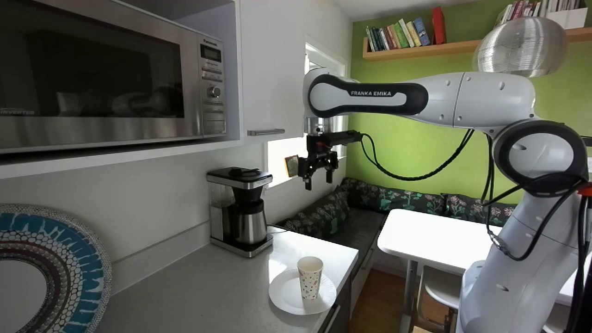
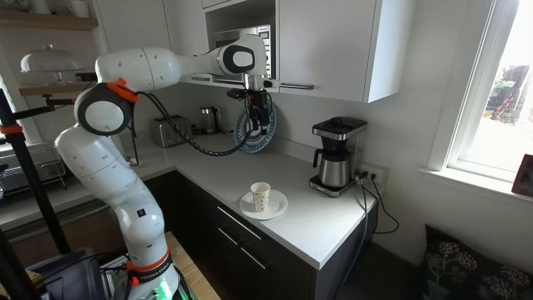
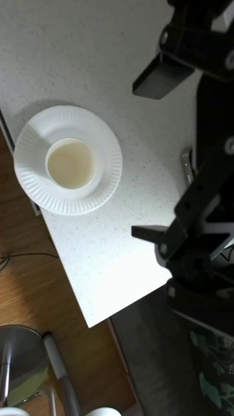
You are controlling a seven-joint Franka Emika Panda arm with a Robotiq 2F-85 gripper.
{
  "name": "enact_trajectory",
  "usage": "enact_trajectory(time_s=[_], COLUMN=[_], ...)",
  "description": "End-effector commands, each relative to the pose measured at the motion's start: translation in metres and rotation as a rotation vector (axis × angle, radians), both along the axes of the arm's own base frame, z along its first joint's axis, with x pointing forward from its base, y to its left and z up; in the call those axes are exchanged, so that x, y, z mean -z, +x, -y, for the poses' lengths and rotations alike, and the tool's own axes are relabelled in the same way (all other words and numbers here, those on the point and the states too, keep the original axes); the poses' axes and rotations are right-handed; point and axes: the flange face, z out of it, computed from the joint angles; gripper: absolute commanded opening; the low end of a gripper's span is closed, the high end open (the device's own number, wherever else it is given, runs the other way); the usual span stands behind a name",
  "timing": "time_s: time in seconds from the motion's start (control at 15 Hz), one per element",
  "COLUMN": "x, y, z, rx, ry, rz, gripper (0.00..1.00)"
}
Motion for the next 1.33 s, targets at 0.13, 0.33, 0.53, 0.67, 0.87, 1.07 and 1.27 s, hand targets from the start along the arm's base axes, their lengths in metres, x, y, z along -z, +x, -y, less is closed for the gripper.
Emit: enact_trajectory(time_s=[0.13, 0.33, 0.53, 0.67, 0.87, 1.07, 1.27], x=[-0.036, -0.054, -0.049, -0.047, -0.051, -0.068, -0.085], y=[0.001, 0.002, 0.006, 0.007, 0.011, 0.015, 0.018], z=[-0.004, -0.003, -0.002, -0.002, 0.0, 0.01, 0.014], rx=[0.249, 0.369, 0.3, 0.299, 0.357, 0.474, 0.529], ry=[-0.011, 0.021, 0.005, 0.005, 0.039, 0.093, 0.153], rz=[0.176, 0.29, 0.249, 0.246, 0.271, 0.356, 0.424], gripper=[1.0, 1.0, 1.0, 1.0, 1.0, 1.0, 1.0])
